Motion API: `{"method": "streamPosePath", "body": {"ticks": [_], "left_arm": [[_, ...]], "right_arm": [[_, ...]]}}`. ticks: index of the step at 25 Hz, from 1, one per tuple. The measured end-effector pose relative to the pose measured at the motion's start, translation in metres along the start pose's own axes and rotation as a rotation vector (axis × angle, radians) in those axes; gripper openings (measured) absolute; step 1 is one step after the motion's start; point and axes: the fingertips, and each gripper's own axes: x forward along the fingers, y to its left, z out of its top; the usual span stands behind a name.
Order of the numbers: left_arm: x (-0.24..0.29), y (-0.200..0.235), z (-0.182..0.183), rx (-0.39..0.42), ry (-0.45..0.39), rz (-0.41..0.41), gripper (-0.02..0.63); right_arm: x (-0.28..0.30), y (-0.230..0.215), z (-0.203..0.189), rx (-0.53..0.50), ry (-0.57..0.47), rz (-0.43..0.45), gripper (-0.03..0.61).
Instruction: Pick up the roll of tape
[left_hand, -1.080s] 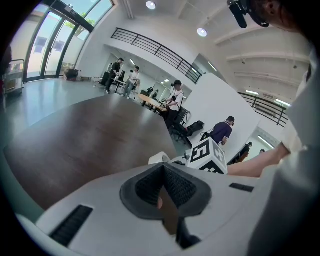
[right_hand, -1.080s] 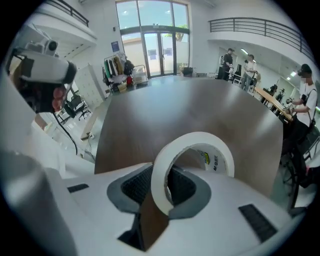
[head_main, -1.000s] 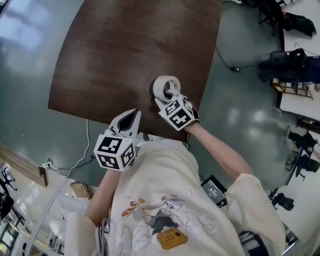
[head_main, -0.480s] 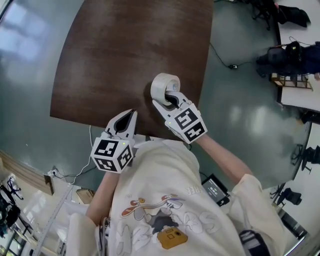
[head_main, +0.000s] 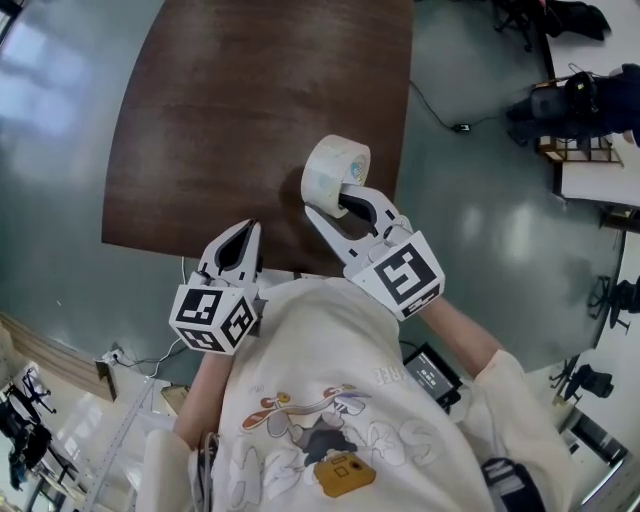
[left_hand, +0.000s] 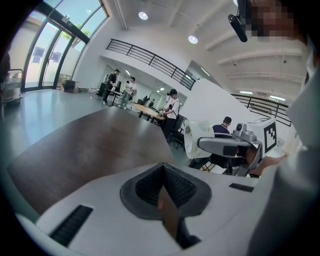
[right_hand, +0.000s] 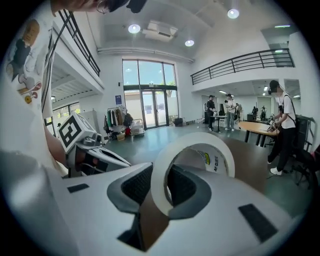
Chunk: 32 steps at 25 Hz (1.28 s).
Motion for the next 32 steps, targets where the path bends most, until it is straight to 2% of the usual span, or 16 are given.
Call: {"method": "streamPosePath", "body": {"ticks": [8, 15, 20, 32], "left_arm": [[-0.024, -0.008, 0.025, 0.026, -0.09, 0.003, 0.005], [-0.04, -0.024, 0.055, 0.155, -0.203, 0.019, 0.005], [-0.046, -0.036, 0.073, 0.229, -0.268, 0.02, 0.005], [-0.037, -0.049, 0.08, 0.28, -0.275, 0.0, 0.005]], "right_arm": [[-0.039, 0.004, 0.033, 0.033, -0.114, -0.054, 0.094], [-0.062, -0.002, 0.043, 0.006, -0.164, -0.087, 0.094], [-0.064, -0.007, 0.04, 0.022, -0.166, -0.105, 0.094], [-0.069, -0.021, 0.034, 0.053, -0.179, -0.128, 0.094]]}}
